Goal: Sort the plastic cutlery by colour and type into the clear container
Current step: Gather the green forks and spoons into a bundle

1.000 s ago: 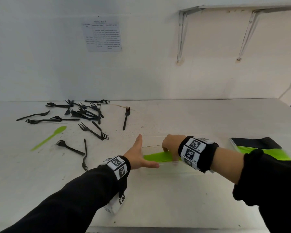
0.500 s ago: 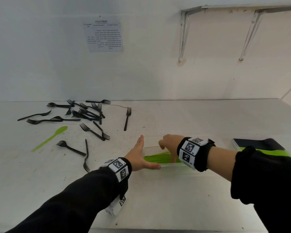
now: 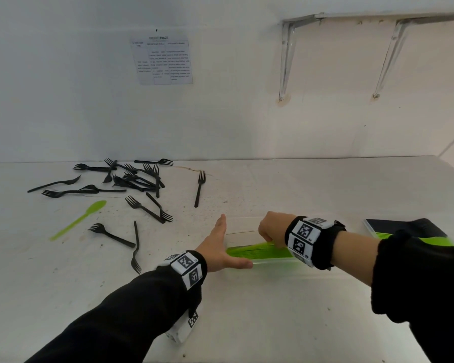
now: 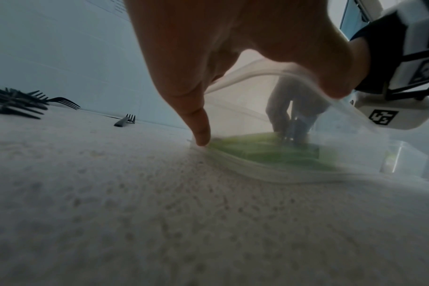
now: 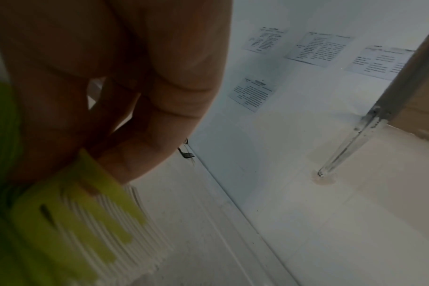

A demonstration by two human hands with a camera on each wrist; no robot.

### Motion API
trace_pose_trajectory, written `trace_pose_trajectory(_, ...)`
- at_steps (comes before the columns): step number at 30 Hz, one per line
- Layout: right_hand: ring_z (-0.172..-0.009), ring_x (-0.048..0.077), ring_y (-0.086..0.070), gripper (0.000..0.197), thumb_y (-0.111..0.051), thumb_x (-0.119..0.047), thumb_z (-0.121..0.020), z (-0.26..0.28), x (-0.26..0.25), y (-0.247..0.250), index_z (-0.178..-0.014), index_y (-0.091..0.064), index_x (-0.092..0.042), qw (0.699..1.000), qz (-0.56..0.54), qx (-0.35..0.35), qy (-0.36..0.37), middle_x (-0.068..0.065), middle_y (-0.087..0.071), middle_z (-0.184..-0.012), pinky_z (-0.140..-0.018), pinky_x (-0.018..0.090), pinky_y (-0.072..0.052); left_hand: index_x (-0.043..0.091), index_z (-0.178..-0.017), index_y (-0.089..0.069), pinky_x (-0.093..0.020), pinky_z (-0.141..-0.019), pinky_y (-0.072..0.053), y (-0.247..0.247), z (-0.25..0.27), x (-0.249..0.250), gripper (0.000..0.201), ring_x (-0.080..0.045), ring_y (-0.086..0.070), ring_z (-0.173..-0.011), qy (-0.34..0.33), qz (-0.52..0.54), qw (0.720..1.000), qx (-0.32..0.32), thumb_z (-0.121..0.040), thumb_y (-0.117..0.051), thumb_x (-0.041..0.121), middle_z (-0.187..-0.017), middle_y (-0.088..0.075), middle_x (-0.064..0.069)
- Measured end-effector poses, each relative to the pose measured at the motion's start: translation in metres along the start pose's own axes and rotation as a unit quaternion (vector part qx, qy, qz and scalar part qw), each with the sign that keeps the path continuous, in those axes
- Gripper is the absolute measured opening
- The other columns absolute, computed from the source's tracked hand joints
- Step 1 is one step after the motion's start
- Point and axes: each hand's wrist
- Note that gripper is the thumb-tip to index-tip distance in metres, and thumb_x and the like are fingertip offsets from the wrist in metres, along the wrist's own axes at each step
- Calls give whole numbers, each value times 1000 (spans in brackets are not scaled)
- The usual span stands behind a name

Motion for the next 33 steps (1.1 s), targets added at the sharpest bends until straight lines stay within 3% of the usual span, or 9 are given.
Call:
trace_pose_trajectory(2,-91,24,-56,29,-46,-1,-93,4,1,2,-118,-60,3,1000,-22,17,1,18,-61,-111,-87,30,-49,19,-149,16,-28,-117,-9,0,0,0,132,-13,0,-146,0,1,1000,0,-64,-82,42,-159,9,3)
trace_pose_trajectory(4,-97,23,-58,29,-50,-5,-92,8,7,3,-119,-61,0,997,-67,47,2,15,-62,-111,-78,25,-50,20,-148,16,-30,-118,-10,1,-1,1,132,-13,0,-146,-1,1,1000,1,-64,-82,42,-159,9,2)
trace_pose_trajectory(8,-85,12,-50,25,-67,-15,-83,16,12,-1,-107,-67,-8,984,-174,37,21,9,-66,-111,-74,22,-42,19,-148,16,-30,-119,-11,0,-1,0,132,-13,-1,-146,-2,1,1000,0,-64,-83,41,-159,8,2)
trace_pose_trajectory(15,-86,18,-48,24,-53,-1,-89,10,-4,-3,-109,-67,-5,993,-94,-28,58,13,-64,-115,-73,23,-40,19,-148,16,-29,-117,-10,0,1,0,130,-14,-1,-146,-6,-7,1000,3,-66,-82,40,-159,9,2)
trace_pose_trajectory(20,-88,22,-52,14,-52,-1,-91,3,-14,4,-89,-66,0,998,-25,-56,26,13,-64,-94,-78,29,-45,18,-149,16,-29,-117,-10,0,0,-1,131,-14,-2,-146,-5,-4,1000,5,-65,-83,40,-159,8,1)
trace_pose_trajectory(25,-75,26,-48,23,-49,2,-89,0,-20,7,-106,-64,-2,997,-34,-67,1,14,-54,-102,-64,26,-41,19,-149,16,-31,-118,-11,-1,-1,-2,132,-15,-3,-146,-4,-4,1000,7,-64,-83,41,-159,8,1)
trace_pose_trajectory(27,-82,23,-47,18,-49,-1,-91,3,-21,9,-100,-64,-6,997,-41,-66,19,8,-48,-96,-60,25,-38,19,-148,16,-31,-118,-11,0,0,-2,132,-15,-2,-146,-4,-4,1000,6,-64,-83,41,-159,8,1)
trace_pose_trajectory(29,-87,20,-49,24,-51,-6,-92,7,-19,9,-112,-63,-8,997,-58,-39,26,9,-56,-96,-66,25,-40,19,-148,16,-30,-117,-10,0,0,-2,132,-14,-1,-146,-8,-5,1000,4,-64,-83,41,-159,9,2)
trace_pose_trajectory(33,-101,31,-59,35,-54,4,-88,9,-14,8,-120,-57,-8,995,-33,-49,80,13,-59,-117,-63,25,-41,19,-148,16,-30,-117,-9,0,-1,-2,132,-14,1,-146,-11,-6,1000,2,-64,-82,41,-159,10,2)
Point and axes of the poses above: each hand's wrist, its own z-axis away from the middle knuckle, its own y-axis out of the back of the hand, x = y × z
